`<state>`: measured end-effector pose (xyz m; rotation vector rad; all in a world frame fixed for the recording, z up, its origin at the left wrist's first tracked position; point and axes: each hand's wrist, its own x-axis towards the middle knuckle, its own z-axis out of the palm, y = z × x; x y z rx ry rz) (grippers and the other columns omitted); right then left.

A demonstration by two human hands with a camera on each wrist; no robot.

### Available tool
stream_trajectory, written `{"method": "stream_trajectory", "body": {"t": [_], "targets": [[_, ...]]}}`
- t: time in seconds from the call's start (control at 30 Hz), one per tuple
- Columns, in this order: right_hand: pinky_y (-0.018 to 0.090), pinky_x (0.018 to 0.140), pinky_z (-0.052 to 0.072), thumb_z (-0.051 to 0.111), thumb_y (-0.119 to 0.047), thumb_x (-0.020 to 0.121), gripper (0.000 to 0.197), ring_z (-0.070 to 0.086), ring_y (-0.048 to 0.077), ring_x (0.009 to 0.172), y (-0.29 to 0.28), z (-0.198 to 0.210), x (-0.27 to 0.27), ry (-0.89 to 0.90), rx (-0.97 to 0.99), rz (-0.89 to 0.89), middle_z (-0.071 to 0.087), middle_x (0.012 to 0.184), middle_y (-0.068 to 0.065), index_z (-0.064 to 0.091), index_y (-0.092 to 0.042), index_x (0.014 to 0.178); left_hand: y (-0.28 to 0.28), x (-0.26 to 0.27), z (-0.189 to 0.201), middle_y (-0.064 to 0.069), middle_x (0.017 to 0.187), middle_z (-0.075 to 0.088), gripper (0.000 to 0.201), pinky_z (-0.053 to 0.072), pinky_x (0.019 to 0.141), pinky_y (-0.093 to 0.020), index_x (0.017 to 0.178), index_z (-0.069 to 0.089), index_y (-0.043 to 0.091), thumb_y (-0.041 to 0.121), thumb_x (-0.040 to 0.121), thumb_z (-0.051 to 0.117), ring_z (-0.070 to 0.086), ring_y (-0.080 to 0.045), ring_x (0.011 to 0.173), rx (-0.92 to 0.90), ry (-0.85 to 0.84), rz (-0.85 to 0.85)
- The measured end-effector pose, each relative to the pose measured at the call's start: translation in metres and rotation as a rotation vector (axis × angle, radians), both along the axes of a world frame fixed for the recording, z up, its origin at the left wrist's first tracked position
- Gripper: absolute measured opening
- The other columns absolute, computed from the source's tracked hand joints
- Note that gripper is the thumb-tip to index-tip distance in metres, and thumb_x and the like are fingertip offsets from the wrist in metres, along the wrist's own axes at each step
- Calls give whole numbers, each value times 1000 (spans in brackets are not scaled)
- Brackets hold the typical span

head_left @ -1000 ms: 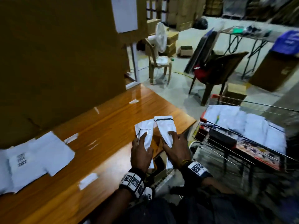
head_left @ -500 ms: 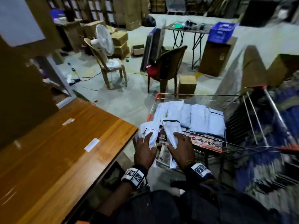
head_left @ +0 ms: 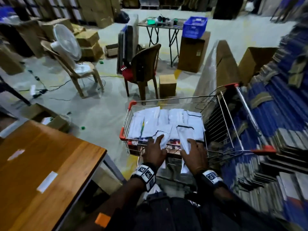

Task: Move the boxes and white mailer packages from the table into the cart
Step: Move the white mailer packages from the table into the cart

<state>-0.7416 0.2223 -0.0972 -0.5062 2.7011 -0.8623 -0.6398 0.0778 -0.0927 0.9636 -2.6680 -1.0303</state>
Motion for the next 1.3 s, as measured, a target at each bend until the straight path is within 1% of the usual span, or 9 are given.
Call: {"method": "stream_trajectory", "body": {"t": [0.27,0.5,0.63,0.7,0.9,1.0,1.07,1.17,1.3], "targets": [[42,96,42,64,-43,80,63,49,37,117,-11,-16,-100,-8,168,-48,50,127,19,43,-28,138,-25,-111,-16,-18,128,45,65,48,90,-41,147,35,33,28,86,58,56,-42,105,-11,-86,-84],[42,91,45,59,-43,78,62,50,40,110,-39,-43,-188,-66,261,-52,48,120,21,41,-28,135,-44,-206,-42,-16,137,36,64,44,94,-43,147,33,34,25,87,54,50,-42,113,42,-217,-56],[45,88,48,42,-56,68,70,54,40,105,-63,-79,-233,-116,317,-28,56,117,20,36,-32,134,-58,-250,-69,-15,143,30,64,43,97,-43,147,33,36,24,88,54,47,-40,117,80,-276,24],[44,92,45,47,-53,75,69,53,41,108,-74,-89,-246,-130,341,-26,54,122,21,36,-29,139,-63,-268,-81,-16,150,23,64,43,96,-43,147,31,37,23,88,53,43,-39,123,71,-300,44],[44,103,35,54,-42,88,67,39,42,127,-95,-114,-279,-120,396,-19,35,142,24,28,-25,148,-72,-299,-112,-25,158,7,65,35,106,-42,152,26,32,32,93,51,37,-43,133,-10,-314,-56],[50,115,19,54,-51,89,82,15,44,143,-98,-141,-289,-208,414,33,12,156,28,11,-28,154,-71,-302,-123,-27,158,-12,73,27,111,-46,156,7,32,46,96,46,30,-44,137,-96,-454,-164],[52,117,12,51,-60,87,89,3,43,146,-97,-152,-291,-215,458,116,0,159,25,-1,-33,154,-70,-302,-123,-23,158,-21,79,30,110,-48,155,-3,34,47,95,48,32,-44,135,-146,-525,-203],[50,117,17,49,-62,88,89,-3,37,149,-97,-156,-294,-177,504,256,-22,159,15,-6,-35,153,-75,-310,-121,-14,153,-36,91,39,103,-46,153,-9,40,39,91,58,44,-41,126,-115,-576,-269],[54,116,16,52,-60,88,94,-10,36,148,-100,-166,-299,-290,517,365,-32,156,8,-14,-39,151,-91,-327,-133,-13,149,-44,118,49,94,-47,150,-16,44,36,78,78,52,-43,121,-43,-657,-333]]}}
